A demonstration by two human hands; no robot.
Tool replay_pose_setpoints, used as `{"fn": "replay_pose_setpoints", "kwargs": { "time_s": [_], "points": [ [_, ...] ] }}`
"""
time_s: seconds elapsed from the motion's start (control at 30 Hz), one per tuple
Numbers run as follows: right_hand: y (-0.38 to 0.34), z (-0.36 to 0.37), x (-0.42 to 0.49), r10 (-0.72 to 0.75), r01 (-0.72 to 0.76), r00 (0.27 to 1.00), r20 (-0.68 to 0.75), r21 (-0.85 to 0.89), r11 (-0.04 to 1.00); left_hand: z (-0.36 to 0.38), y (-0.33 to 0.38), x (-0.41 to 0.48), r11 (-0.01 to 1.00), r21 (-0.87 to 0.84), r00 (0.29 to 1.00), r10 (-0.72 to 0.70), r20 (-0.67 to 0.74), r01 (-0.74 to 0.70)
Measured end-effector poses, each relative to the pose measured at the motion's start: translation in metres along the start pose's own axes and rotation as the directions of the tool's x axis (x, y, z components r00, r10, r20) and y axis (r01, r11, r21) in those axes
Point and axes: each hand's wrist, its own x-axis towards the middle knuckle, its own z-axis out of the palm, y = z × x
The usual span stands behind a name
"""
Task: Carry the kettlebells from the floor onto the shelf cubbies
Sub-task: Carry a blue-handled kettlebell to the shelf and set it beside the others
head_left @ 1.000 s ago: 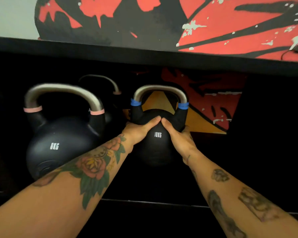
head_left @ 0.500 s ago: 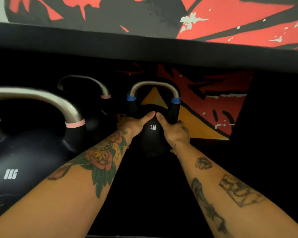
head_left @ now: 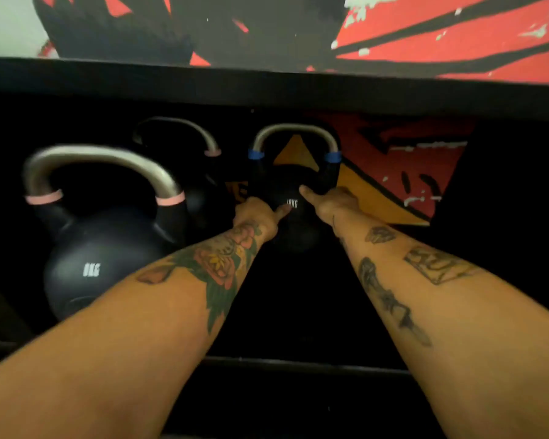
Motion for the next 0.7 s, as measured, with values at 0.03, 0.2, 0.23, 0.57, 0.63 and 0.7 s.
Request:
{"fn": "replay_pose_setpoints", "kwargs": {
  "time_s": [0.03,0.2,0.23,0.57,0.63,0.7],
  "points": [
    [-0.002,-0.005,-0.008,-0.001,0.002,1.000,0.013,-0.049,0.999,-0.008,-0.003,-0.009,1.000,0.030,1.000,0.006,0.021,-0.006],
    [0.009,-0.035,-0.068,0.007,0.031,0.978,0.208,-0.178,0.983,-0.069,0.008,-0.057,0.997,0.081,0.993,0.003,0.115,-0.012],
    [0.011,-0.045,-0.083,-0.005,0.047,0.976,0.217,-0.190,0.981,-0.079,0.015,-0.071,0.993,0.113,0.991,0.003,0.135,-0.018],
    [0.027,-0.165,-0.261,0.044,0.004,0.939,0.342,-0.139,0.990,-0.146,0.072,-0.233,0.998,0.024,0.927,0.045,0.373,-0.058],
    [0.031,-0.194,-0.288,0.071,-0.023,0.936,0.345,-0.142,0.990,-0.157,0.088,-0.258,0.997,-0.015,0.915,0.072,0.398,-0.073],
    [0.032,-0.225,-0.315,0.105,-0.056,0.938,0.329,-0.155,0.986,-0.169,0.106,-0.285,0.994,-0.032,0.904,0.112,0.412,-0.108]
  ]
}}
